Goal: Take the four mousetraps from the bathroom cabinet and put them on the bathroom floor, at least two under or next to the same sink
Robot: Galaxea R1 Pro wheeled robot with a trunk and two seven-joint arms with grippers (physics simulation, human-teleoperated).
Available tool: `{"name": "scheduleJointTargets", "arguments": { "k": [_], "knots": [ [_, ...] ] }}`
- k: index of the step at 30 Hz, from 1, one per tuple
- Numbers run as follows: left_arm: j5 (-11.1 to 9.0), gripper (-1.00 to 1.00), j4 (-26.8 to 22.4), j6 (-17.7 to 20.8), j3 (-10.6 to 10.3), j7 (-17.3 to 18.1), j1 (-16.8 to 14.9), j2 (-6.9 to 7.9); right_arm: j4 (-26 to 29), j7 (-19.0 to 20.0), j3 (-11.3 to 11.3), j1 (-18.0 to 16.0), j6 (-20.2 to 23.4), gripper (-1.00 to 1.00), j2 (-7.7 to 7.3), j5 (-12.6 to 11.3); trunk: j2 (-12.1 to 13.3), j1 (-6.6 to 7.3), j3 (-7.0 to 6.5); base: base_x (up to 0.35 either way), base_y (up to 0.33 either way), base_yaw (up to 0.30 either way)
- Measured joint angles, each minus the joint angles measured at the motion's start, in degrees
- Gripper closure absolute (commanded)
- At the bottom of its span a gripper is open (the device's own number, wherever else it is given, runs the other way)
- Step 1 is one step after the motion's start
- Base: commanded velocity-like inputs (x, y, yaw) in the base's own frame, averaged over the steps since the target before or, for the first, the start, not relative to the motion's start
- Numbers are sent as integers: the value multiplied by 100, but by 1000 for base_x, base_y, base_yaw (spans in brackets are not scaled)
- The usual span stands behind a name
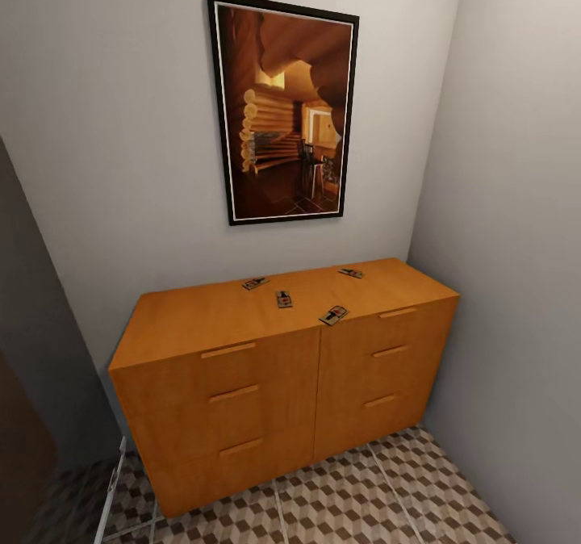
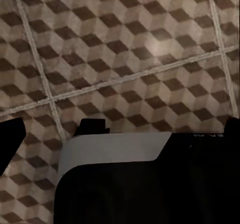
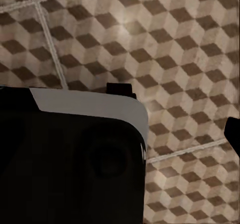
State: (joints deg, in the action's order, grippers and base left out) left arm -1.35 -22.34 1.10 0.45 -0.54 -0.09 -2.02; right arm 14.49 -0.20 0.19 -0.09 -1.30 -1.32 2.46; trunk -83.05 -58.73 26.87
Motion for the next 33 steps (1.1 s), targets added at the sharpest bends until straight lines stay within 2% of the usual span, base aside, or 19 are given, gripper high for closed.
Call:
{"name": "scheduleJointTargets", "arguments": {
  "k": [6,10,11,14,19,24,33],
  "knots": [
    [11,-100,-1108,540,-12,-1,-1,-8,1115,8,-42,0,933,-100,-13,-3,1,0,-1,0,0,0],
    [20,-100,-1997,1073,-32,-6,0,-30,1933,12,-60,0,1536,-100,-59,-9,1,0,-1,0,0,0],
    [28,-100,-2440,1345,-49,-6,-1,-49,2325,12,-65,-1,1769,-100,-98,-9,1,0,-2,0,0,0],
    [43,-100,-3122,1748,-118,-4,0,-69,2924,10,-81,0,2097,-100,-163,-11,1,0,-1,0,0,0],
    [60,-100,-4072,2345,-388,-3,1,-77,3803,10,-129,1,2731,-100,-264,-15,0,0,0,0,0,0],
    [72,-100,-4853,2829,-701,-2,1,-78,4571,6,-268,1,3306,-100,-307,-17,0,1,1,0,0,0],
    [81,-100,-5949,3378,-1116,0,1,-89,5651,-8,-614,1,3892,-100,-340,16,0,1,1,0,0,0]
  ]
}}
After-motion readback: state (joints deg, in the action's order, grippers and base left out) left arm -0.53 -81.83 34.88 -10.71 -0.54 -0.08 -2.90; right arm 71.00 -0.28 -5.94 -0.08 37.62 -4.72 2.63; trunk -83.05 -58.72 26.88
